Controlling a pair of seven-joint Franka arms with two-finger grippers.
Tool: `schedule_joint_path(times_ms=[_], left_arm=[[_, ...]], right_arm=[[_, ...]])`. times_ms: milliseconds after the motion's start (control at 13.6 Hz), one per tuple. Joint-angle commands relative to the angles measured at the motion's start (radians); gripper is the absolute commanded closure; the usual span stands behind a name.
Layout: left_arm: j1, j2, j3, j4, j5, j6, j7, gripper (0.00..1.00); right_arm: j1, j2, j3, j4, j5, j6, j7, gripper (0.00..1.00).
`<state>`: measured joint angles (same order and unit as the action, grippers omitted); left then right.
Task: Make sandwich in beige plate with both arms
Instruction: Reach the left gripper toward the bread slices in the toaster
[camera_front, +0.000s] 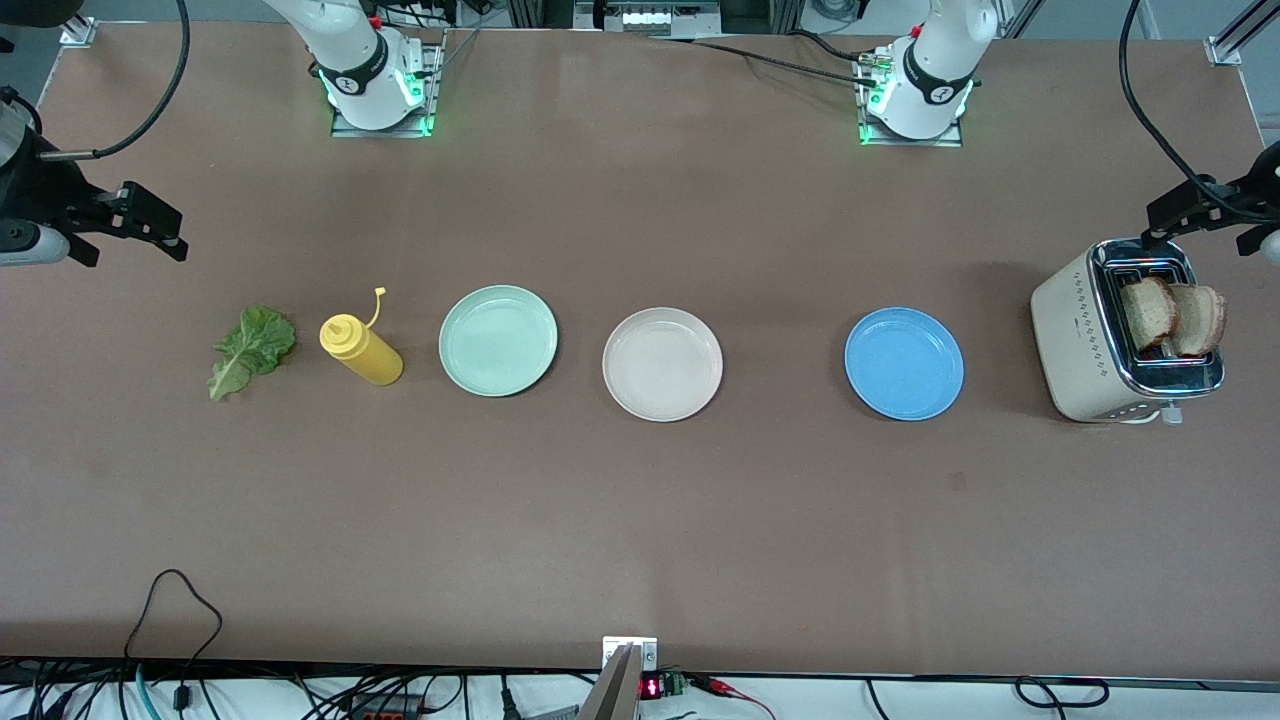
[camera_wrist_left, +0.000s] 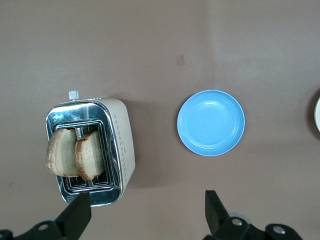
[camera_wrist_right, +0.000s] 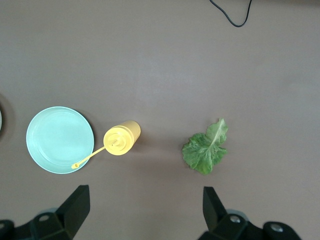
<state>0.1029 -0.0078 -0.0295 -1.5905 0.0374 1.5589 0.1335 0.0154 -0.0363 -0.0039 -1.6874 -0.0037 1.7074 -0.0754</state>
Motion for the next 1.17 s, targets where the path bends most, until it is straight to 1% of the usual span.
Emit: schedule_joint_path(times_ms=[0,73,293,659,879,1026,1099], left_arm=[[0.009,-0.009,-0.010,0.011,0.001,-0.014,0.015,0.00],[0.008,-0.006,-0.003,0.017,0.003,-0.016,0.015,0.00],[0.004,-0.003,-0.013,0.015,0.004,-0.017,0.008,0.00],[0.003,0.009,-0.012,0.018,0.016,-0.074,-0.003,0.00],[0.008,0.064,0.000,0.073,0.030,-0.080,0.003,0.00],[0.004,0.074,0.000,0.078,0.146,-0.066,0.029,0.00],[0.007,0.100,0.000,0.078,0.191,-0.060,0.031,0.00]], right_arm=[[0.003,-0.010,0.002,0.008,-0.015,-0.017,0.000,0.00],[0.003,-0.010,0.002,0.008,-0.013,-0.017,0.003,0.00],[0.003,-0.008,0.002,0.006,-0.013,-0.017,0.005,0.00],[0.003,-0.008,0.002,0.006,-0.013,-0.017,0.006,0.00],[0.003,-0.008,0.002,0.006,-0.013,-0.017,0.006,0.00],[0.003,-0.008,0.002,0.006,-0.013,-0.017,0.006,0.00],[0.003,-0.008,0.002,0.006,-0.013,-0.017,0.006,0.00]])
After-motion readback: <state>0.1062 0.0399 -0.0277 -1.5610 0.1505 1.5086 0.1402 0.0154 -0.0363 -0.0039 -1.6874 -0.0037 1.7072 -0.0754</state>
